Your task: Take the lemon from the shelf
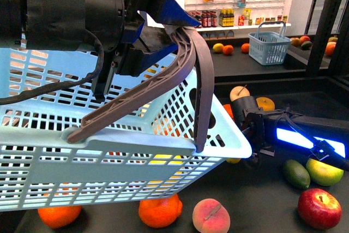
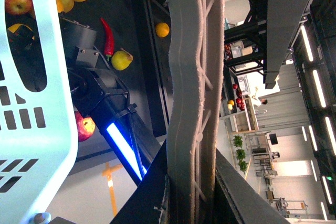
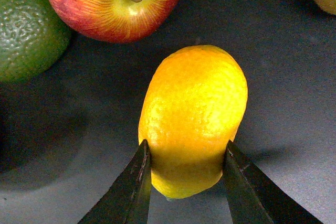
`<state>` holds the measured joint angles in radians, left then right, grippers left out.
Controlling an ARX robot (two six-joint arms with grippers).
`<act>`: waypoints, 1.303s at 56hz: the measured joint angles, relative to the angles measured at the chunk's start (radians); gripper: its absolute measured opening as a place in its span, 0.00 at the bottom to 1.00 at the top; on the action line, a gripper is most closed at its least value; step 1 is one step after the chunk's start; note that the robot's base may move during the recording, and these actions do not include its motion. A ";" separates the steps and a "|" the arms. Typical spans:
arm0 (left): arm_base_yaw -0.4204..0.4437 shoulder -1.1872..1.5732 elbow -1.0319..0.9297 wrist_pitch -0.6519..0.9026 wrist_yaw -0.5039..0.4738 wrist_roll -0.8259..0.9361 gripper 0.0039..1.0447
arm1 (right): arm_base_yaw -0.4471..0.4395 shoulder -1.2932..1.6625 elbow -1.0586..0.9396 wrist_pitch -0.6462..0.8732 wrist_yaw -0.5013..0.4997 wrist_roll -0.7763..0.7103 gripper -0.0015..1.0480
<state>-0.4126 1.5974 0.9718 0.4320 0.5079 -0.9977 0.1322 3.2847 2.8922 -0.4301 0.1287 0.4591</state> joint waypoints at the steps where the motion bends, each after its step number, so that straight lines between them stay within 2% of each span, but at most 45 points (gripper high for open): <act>1: 0.000 0.000 0.000 0.000 0.000 0.000 0.13 | -0.001 -0.002 0.000 0.000 0.000 0.000 0.31; 38: 0.000 0.000 0.000 0.000 0.000 0.000 0.13 | -0.076 -0.176 0.000 0.069 0.004 -0.087 0.31; 42: 0.000 0.000 0.000 0.000 0.000 -0.001 0.13 | -0.080 -0.282 -0.148 0.188 -0.053 -0.087 0.31; 48: 0.000 0.000 0.000 0.000 0.000 0.000 0.13 | -0.080 -0.569 -0.544 0.438 -0.124 -0.084 0.31; 53: 0.000 0.000 0.000 0.000 0.000 -0.002 0.13 | -0.082 -0.946 -0.931 0.612 -0.188 -0.058 0.31; 60: 0.000 0.000 0.000 0.000 0.000 -0.002 0.13 | -0.084 -1.225 -1.190 0.675 -0.266 -0.034 0.31; 73: 0.000 0.000 0.000 0.000 0.000 -0.002 0.13 | -0.084 -1.437 -1.548 0.676 -0.422 0.019 0.31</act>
<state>-0.4126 1.5978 0.9718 0.4320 0.5076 -0.9993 0.0486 1.8481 1.3445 0.2459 -0.2935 0.4782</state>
